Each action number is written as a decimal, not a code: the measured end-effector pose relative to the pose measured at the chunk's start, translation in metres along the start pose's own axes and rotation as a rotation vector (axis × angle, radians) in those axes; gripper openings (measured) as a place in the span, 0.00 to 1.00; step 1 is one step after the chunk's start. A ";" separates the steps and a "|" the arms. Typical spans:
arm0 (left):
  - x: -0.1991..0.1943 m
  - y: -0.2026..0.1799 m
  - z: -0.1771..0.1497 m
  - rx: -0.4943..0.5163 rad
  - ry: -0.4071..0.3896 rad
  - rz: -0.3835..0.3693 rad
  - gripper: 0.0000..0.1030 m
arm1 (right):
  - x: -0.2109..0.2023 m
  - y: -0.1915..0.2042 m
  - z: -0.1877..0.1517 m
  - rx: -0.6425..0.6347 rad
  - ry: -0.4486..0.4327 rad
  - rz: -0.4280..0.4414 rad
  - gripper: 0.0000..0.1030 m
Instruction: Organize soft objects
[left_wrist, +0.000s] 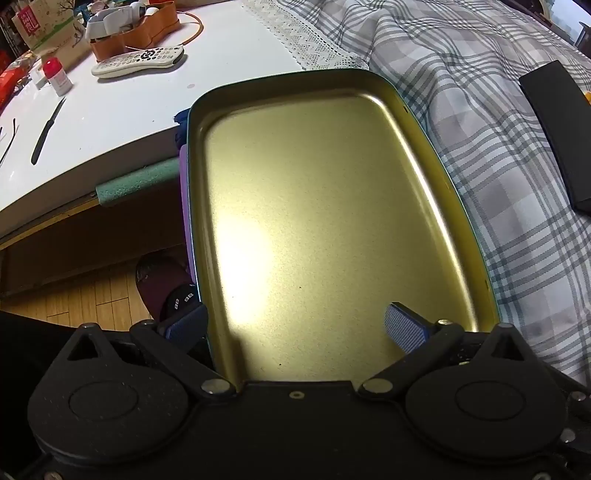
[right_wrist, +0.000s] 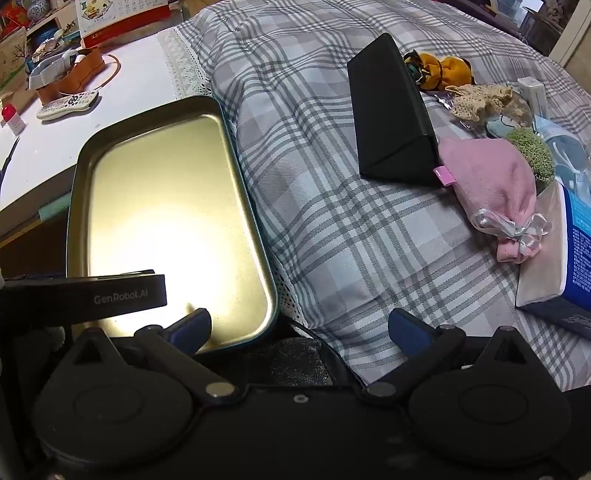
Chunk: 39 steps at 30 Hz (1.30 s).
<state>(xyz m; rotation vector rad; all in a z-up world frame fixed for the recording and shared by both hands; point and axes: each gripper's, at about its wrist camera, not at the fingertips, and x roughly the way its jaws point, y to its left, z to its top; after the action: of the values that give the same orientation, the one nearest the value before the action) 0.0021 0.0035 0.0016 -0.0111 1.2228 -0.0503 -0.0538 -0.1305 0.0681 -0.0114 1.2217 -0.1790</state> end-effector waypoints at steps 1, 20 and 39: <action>0.000 0.001 0.000 -0.002 0.000 0.000 0.96 | 0.000 0.000 0.000 0.000 0.000 0.000 0.99; 0.001 -0.002 -0.003 0.000 -0.001 -0.005 0.96 | 0.003 0.002 -0.002 -0.003 0.024 -0.006 0.99; 0.002 -0.002 -0.003 0.000 0.002 -0.010 0.96 | 0.005 0.005 -0.002 -0.010 0.036 -0.015 0.99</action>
<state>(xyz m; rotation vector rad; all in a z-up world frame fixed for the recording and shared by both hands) -0.0002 0.0012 -0.0009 -0.0176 1.2251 -0.0590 -0.0538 -0.1266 0.0620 -0.0260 1.2583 -0.1863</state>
